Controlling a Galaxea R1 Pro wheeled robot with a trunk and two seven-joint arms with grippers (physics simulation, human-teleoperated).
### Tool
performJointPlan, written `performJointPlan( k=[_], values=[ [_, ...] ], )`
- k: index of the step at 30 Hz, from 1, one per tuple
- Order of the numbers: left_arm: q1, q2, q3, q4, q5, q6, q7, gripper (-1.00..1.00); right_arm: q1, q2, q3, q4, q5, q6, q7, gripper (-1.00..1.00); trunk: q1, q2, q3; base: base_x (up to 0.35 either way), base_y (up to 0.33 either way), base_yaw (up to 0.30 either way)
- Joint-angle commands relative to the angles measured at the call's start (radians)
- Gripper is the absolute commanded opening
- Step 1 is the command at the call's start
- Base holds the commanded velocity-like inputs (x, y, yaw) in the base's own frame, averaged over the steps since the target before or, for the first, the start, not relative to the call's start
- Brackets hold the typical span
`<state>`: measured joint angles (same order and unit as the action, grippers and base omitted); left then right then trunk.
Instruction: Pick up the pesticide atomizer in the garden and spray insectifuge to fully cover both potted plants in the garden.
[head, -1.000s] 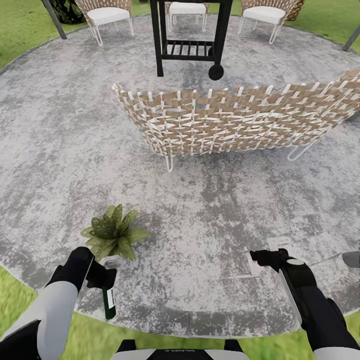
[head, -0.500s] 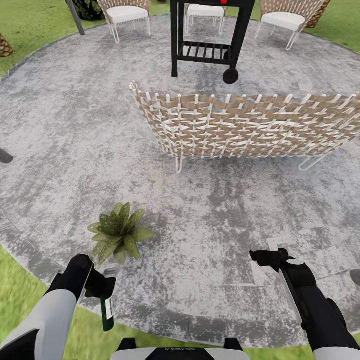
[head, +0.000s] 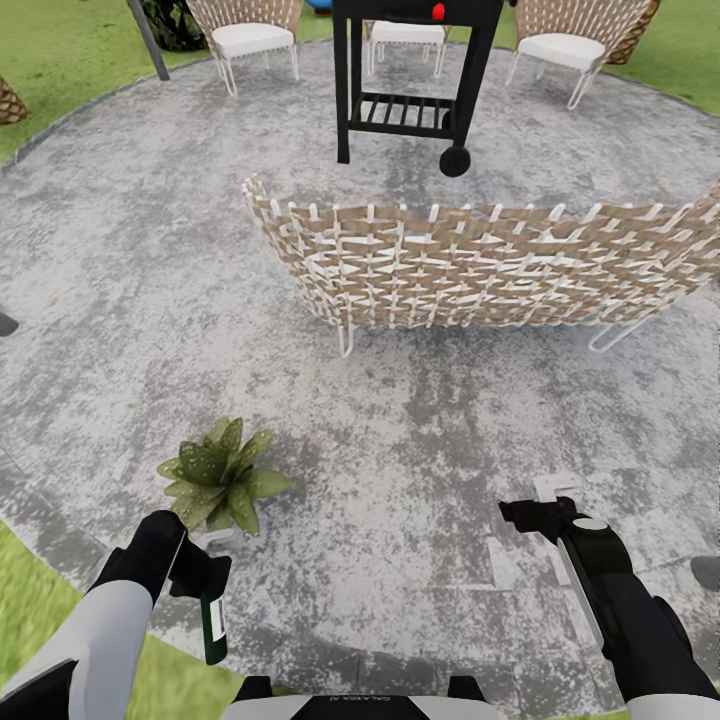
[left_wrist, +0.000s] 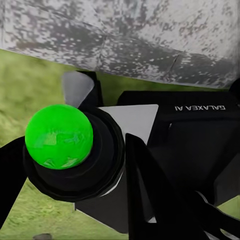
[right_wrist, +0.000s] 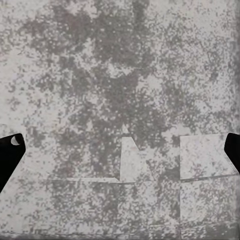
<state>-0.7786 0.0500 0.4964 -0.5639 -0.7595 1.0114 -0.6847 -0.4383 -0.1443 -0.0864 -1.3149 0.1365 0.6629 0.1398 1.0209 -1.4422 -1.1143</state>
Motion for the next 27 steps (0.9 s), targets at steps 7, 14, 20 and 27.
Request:
performJointPlan(
  k=[7, 14, 20, 27],
  values=[
    [-0.005, -0.001, 0.004, -0.002, -0.011, 0.003, -0.008, -1.00, 0.000, 0.000, -0.001, -0.001, 0.011, 0.004, 0.009, 1.00, 0.000, 0.000, -0.001, 0.001, -0.008, 0.000],
    [-0.053, -0.005, -0.039, -0.002, -0.009, 0.004, -0.010, -1.00, 0.000, 0.000, -0.001, -0.001, 0.011, 0.004, 0.009, 1.00, 0.000, 0.000, -0.001, 0.000, 0.000, 0.000],
    [-0.088, -0.007, -0.042, -0.004, -0.009, 0.005, -0.010, -1.00, 0.000, 0.000, -0.001, -0.001, 0.011, 0.005, 0.009, 1.00, 0.000, 0.000, -0.001, 0.000, 0.000, 0.000],
    [-0.152, -0.063, -0.042, -0.003, -0.009, 0.006, -0.010, -1.00, 0.000, 0.000, -0.001, -0.001, 0.011, 0.005, 0.009, 1.00, 0.000, 0.000, -0.001, 0.000, 0.000, 0.000]
  ],
)
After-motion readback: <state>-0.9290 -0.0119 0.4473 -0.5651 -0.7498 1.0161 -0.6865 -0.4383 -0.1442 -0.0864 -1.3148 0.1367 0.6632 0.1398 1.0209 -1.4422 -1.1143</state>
